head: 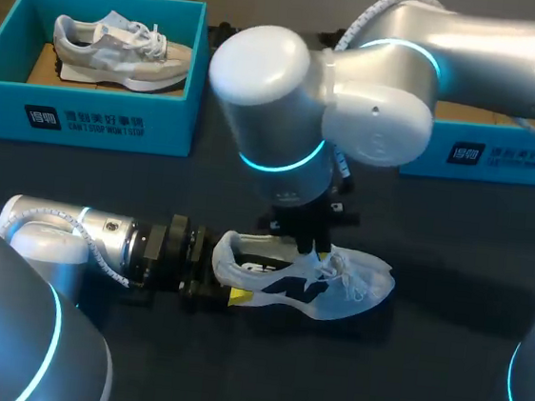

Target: Take the shoe out of the shoebox, open the shoe tongue, remove and reinsert the insole, then place the shoe into the shoebox

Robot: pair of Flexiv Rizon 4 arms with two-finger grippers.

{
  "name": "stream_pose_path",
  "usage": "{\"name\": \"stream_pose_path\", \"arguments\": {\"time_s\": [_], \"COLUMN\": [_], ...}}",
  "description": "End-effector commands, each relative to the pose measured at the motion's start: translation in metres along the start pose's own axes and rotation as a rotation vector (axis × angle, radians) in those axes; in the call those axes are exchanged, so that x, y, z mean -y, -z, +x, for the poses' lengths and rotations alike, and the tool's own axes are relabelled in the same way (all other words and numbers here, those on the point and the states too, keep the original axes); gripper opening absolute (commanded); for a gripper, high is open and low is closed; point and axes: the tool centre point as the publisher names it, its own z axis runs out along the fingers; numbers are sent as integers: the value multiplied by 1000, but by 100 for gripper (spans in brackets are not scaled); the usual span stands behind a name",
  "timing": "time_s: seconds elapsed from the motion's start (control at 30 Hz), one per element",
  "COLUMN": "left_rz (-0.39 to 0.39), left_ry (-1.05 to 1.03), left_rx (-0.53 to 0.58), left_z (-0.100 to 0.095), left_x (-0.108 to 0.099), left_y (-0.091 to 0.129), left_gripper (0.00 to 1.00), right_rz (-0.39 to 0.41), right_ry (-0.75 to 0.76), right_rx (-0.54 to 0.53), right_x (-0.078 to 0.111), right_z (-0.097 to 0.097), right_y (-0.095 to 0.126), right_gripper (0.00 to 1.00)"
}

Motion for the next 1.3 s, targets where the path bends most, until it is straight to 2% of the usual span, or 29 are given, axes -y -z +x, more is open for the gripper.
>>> {"name": "stream_pose_path", "arguments": {"time_s": [0.03,0.6,1.3], "left_rz": [0,0,0], "left_ry": [0,0,0], "left_rx": [4,4,4], "left_z": [1,1,1], "left_x": [0,0,0], "left_y": [0,0,0], "left_gripper": [0,0,0], "right_rz": [8,5,13], "right_ry": [4,40,111], "right_rx": [-90,-274,-415], "right_x": [5,8,-5], "right_z": [-19,-50,-70], "right_y": [0,-10,-20], "right_gripper": [0,0,0]}}
